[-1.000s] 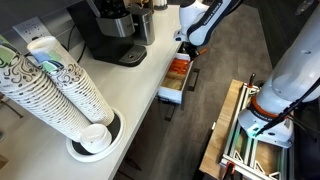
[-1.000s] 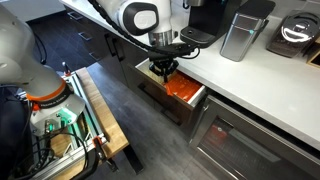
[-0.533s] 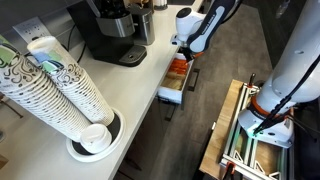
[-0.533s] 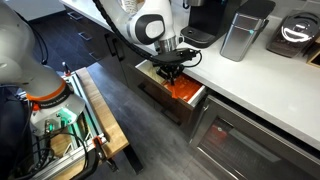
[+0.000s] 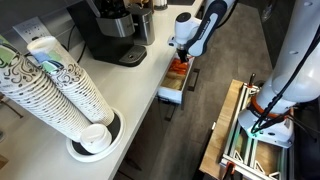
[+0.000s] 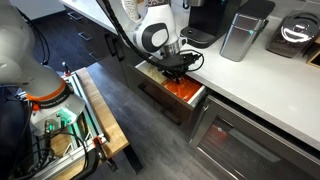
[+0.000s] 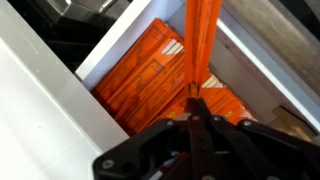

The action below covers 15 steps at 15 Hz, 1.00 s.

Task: Put the orange object in the open drawer to the right

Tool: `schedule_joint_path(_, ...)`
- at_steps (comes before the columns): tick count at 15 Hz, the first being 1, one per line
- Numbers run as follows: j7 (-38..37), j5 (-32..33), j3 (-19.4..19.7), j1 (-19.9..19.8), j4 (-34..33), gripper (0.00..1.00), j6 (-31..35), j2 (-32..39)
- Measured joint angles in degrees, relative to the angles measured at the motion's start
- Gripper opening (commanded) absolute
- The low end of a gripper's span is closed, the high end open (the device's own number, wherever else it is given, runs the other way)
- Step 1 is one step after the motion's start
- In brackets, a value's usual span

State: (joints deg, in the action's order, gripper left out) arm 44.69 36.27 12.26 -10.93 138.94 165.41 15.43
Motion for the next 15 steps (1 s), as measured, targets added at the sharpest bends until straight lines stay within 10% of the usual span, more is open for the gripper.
schedule_joint_path(4, 0.0, -1.8, -1.2, -1.3, -0.1, 0.0, 6.3, 2.4)
schedule_joint_path(5, 0.1, -2.7, -1.8, -1.7, -0.1, 0.26, 7.4, 2.8)
schedule_joint_path(15, 1.7, -9.2, -4.5, -4.0, -0.1, 0.93, 4.8, -0.1)
